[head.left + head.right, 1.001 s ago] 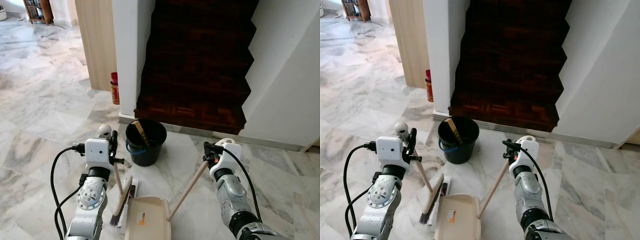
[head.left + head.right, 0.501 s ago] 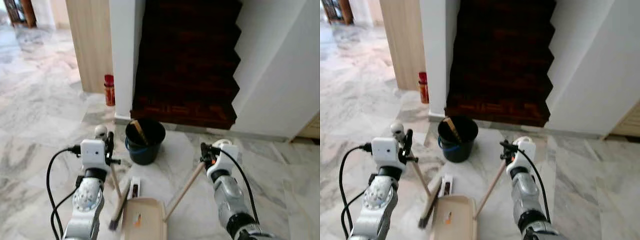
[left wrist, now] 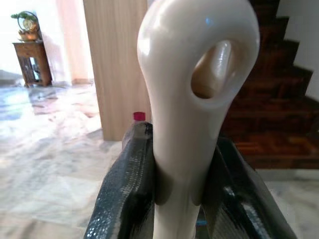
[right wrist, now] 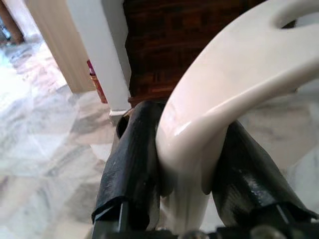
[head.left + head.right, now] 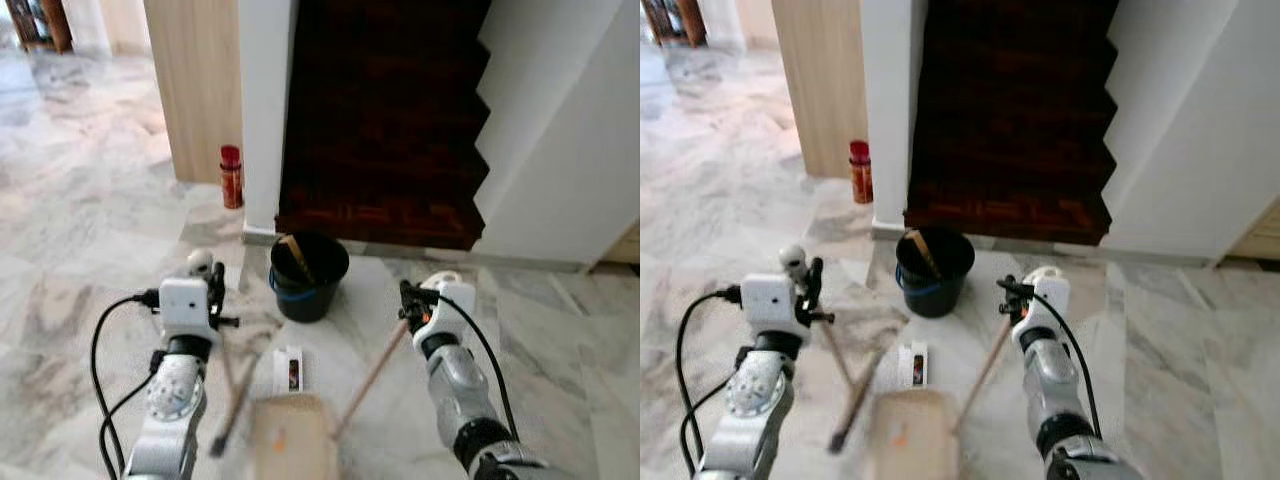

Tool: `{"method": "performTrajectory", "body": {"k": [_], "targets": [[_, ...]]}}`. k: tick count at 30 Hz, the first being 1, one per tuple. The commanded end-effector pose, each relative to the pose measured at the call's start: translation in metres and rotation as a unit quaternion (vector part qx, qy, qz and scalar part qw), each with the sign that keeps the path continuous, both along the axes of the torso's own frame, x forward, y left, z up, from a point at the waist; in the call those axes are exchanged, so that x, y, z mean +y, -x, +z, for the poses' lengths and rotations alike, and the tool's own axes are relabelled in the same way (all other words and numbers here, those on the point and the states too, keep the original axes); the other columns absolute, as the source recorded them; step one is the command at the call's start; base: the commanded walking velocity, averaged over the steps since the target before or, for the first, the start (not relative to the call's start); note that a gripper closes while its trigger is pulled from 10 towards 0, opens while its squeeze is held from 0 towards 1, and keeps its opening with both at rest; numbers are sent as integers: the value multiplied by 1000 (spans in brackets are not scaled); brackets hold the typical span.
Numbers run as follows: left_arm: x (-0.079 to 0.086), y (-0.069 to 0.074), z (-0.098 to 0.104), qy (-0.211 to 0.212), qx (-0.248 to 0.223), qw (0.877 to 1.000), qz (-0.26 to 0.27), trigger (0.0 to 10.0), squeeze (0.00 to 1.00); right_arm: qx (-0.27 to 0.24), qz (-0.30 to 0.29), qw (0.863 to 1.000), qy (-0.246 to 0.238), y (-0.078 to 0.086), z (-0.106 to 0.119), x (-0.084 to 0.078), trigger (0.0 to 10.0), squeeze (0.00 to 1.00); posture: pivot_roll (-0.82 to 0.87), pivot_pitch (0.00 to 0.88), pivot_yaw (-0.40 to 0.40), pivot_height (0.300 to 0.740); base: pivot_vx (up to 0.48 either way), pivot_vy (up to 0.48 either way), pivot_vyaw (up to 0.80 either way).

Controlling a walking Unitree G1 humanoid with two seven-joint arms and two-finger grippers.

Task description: Sweep floor

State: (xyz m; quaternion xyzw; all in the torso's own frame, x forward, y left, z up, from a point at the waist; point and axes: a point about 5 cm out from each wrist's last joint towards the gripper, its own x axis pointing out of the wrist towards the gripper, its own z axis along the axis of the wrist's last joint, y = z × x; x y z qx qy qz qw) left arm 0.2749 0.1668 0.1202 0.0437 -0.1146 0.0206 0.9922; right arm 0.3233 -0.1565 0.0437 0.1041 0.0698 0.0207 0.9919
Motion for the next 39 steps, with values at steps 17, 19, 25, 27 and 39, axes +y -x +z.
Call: {"method": "performTrajectory", "body": {"k": [17,19,25,27,39], "targets": [[-9,-2,13,5,-25,1000,-17,10000,0,-9,-15,1000,1,-1,3,-8,10000,0,88,0,-93,740,0,295,0],[-9,-2,13,5,-25,1000,-18,10000,0,-9,-15,1000,2,-1,4,-8,10000,0,88,0,-93,740,0,294,0],[-10,-2,13,5,-25,1000,-17,10000,0,-9,-15,1000,0,-2,4,-9,10000,0,88,0,-96,740,0,294,0],[-10,-2,13,5,-25,1000,-16,10000,0,-10,-14,1000,0,-2,4,-9,10000,0,88,0,-96,740,0,298,0],[-8,-2,11,7,-19,1000,-13,10000,0,-12,-13,1000,-4,-1,4,-8,10000,0,88,0,-97,740,0,302,0]]}}
